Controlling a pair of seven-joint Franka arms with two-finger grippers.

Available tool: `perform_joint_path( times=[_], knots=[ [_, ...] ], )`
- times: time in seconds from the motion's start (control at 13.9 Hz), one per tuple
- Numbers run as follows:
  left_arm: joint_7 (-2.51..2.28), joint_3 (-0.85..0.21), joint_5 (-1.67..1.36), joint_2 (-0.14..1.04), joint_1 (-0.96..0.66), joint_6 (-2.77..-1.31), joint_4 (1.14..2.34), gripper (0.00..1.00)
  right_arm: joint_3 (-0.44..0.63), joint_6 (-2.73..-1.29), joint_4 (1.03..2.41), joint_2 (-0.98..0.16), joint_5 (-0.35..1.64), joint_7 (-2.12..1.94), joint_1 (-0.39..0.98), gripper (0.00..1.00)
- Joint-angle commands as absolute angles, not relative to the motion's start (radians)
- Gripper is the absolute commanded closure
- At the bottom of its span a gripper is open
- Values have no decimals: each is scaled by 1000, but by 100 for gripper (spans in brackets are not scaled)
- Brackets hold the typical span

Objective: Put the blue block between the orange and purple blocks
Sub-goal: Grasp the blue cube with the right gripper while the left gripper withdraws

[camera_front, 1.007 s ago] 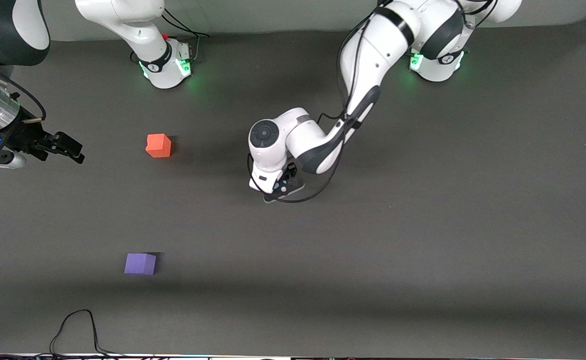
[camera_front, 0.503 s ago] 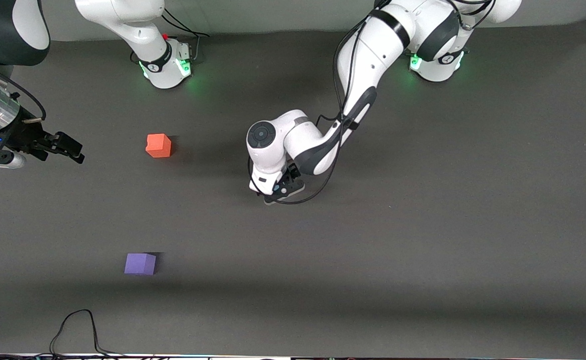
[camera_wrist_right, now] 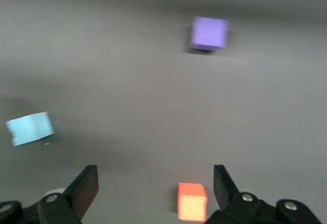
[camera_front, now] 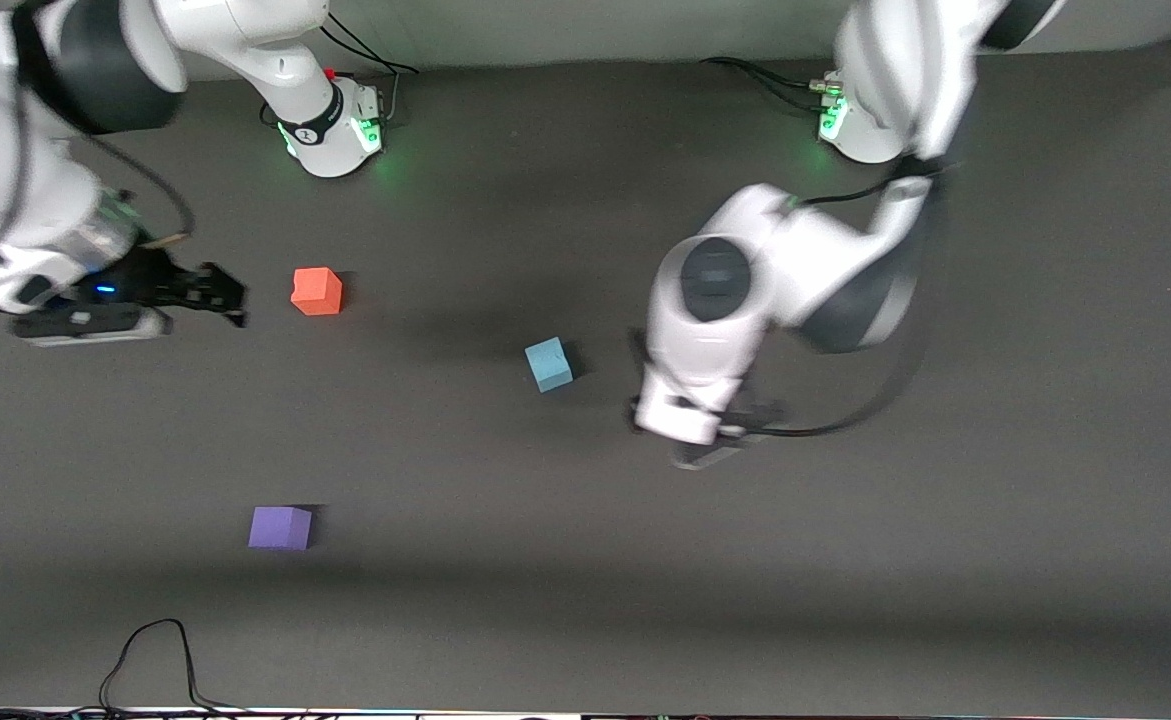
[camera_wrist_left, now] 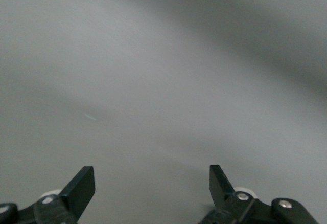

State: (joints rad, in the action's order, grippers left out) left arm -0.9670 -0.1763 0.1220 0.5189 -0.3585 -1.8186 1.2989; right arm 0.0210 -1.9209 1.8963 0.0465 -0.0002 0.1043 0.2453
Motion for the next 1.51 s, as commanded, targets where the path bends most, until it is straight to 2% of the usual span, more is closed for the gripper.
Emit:
perform_joint_path(
  times=[0.0,0.07,0.29,0.5,0.79,1.08,1.29,1.37,1.44],
  knots=[
    [-768,-193,94,260,-192,-1851,1628,0,-120,-1931,1766,-119,50,103,255,0],
    [-662,-192,94,200,-128,-1861,1679,0,-182,-1953,1738,-162,46,113,253,0],
    [-418,-186,86,109,20,-1787,1726,0,-326,-2044,1700,-291,-18,282,258,0],
    [-309,-103,87,35,12,-1715,1749,0,-416,-2193,1750,-408,-165,421,262,0],
    [-141,49,94,21,-96,-1674,1723,0,-430,-2414,1836,-509,-264,558,290,0],
    [-144,48,100,55,-124,-1615,1652,0,-430,-2618,1934,-600,-451,750,296,0],
    [-140,49,92,45,-117,-1612,1649,0,-430,-2646,1948,-646,-579,894,298,0],
    [-138,48,92,38,-117,-1597,1648,0,-430,-2646,1948,-652,-615,923,296,17],
    [-140,45,97,32,-127,-1573,1637,0,-431,-2643,1948,-652,-626,928,293,55]
  ],
)
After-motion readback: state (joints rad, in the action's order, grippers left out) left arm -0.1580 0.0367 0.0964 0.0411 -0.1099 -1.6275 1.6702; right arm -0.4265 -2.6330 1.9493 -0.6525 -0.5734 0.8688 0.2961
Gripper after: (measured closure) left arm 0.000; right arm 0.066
